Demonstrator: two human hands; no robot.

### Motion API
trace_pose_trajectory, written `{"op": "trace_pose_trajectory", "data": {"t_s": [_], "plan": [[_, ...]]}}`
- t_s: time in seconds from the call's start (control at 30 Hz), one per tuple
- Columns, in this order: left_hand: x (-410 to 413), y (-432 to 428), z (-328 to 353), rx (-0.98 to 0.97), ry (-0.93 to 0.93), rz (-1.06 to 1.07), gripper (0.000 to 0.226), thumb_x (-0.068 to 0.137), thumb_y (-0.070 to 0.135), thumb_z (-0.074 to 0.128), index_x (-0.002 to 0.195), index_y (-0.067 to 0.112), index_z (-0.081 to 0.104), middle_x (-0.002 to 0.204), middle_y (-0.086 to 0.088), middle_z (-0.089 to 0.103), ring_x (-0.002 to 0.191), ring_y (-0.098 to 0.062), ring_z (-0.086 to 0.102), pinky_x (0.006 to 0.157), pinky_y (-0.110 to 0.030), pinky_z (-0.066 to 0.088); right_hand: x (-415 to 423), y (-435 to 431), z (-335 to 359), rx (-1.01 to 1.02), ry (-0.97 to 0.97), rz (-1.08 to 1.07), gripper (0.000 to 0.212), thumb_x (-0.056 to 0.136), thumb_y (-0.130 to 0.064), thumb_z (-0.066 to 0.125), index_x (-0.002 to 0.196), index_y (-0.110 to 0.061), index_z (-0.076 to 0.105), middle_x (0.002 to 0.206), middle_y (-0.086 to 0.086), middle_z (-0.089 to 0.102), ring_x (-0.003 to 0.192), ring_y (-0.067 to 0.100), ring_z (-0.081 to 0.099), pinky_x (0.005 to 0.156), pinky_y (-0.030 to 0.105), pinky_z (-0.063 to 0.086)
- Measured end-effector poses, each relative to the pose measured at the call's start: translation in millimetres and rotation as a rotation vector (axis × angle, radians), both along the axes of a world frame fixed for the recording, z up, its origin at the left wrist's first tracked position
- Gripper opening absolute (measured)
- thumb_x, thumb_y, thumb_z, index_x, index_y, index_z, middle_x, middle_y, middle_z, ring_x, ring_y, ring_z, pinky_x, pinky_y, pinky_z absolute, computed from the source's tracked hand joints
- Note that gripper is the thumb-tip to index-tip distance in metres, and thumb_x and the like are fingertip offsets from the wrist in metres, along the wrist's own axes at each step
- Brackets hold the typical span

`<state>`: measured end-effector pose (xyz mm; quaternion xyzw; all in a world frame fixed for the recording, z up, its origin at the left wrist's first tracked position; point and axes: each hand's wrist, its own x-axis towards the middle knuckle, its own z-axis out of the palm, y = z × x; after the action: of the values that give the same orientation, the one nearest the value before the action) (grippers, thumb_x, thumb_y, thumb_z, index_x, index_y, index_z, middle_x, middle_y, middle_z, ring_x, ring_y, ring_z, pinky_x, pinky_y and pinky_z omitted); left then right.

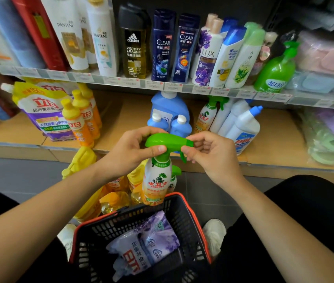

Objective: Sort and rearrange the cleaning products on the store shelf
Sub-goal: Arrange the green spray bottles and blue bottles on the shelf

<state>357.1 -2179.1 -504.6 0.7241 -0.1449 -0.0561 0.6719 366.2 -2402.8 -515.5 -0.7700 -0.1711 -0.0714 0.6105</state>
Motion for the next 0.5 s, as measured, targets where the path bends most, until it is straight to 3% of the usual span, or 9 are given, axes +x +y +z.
{"op": "trace_pose_trajectory", "data": {"t_s": [0.2, 0.27, 0.37, 0.43, 0.5], "plan": [[-0.2, 0.0, 2.3, 0.081, -0.069, 0.011, 0.043, 0.079, 0.019, 0.073, 0.119, 0.006, 0.064, 0.109, -0.015, 0.071, 0.095, -0.014, 0.068, 0.084, -0.028, 0.058, -2.4, 3.9, 1.1, 0.298, 0.244, 0.09, 0.004, 0.084, -0.022, 0.072, 0.082, -0.02, 0.075, 0.068, 0.009, 0.071, 0.055, 0.018, 0.066, 0.05, 0.023, 0.051], [-1.1, -1.7, 2.9, 0.109, -0.085, 0.011, 0.041, 0.08, 0.02, 0.075, 0.118, 0.01, 0.064, 0.099, -0.001, 0.072, 0.083, -0.004, 0.068, 0.073, -0.018, 0.055, -1.5, 3.3, 1.1, 0.35, 0.278, 0.088, 0.012, 0.088, -0.025, 0.068, 0.081, -0.02, 0.076, 0.068, 0.01, 0.071, 0.056, 0.018, 0.066, 0.051, 0.022, 0.05], [-1.4, -4.0, 2.1, 0.129, -0.079, 0.018, 0.039, 0.082, 0.014, 0.077, 0.119, 0.008, 0.064, 0.08, 0.016, 0.068, 0.06, 0.005, 0.061, 0.056, -0.005, 0.044, 0.1, 1.7, -0.7, 0.281, 0.181, 0.047, 0.006, 0.089, -0.022, 0.069, 0.088, -0.019, 0.074, 0.069, 0.009, 0.072, 0.058, 0.017, 0.067, 0.052, 0.022, 0.051], [-1.5, -3.8, 3.7, 0.149, -0.104, 0.029, 0.038, 0.081, 0.017, 0.077, 0.117, 0.013, 0.065, 0.086, 0.013, 0.07, 0.067, 0.002, 0.065, 0.061, -0.009, 0.048, 0.0, 1.1, -0.9, 0.226, 0.093, 0.032, 0.006, 0.088, -0.018, 0.071, 0.093, -0.02, 0.073, 0.072, 0.005, 0.073, 0.06, 0.016, 0.068, 0.055, 0.022, 0.053], [-1.0, -3.2, 4.5, 0.161, -0.135, 0.045, 0.038, 0.079, 0.024, 0.077, 0.116, 0.022, 0.065, 0.102, 0.0, 0.072, 0.088, -0.012, 0.071, 0.076, -0.024, 0.058, 0.2, 0.0, -1.3, 0.177, 0.01, 0.019, 0.013, 0.088, -0.016, 0.072, 0.097, -0.025, 0.073, 0.075, -0.001, 0.074, 0.064, 0.015, 0.069, 0.06, 0.022, 0.055]]}}
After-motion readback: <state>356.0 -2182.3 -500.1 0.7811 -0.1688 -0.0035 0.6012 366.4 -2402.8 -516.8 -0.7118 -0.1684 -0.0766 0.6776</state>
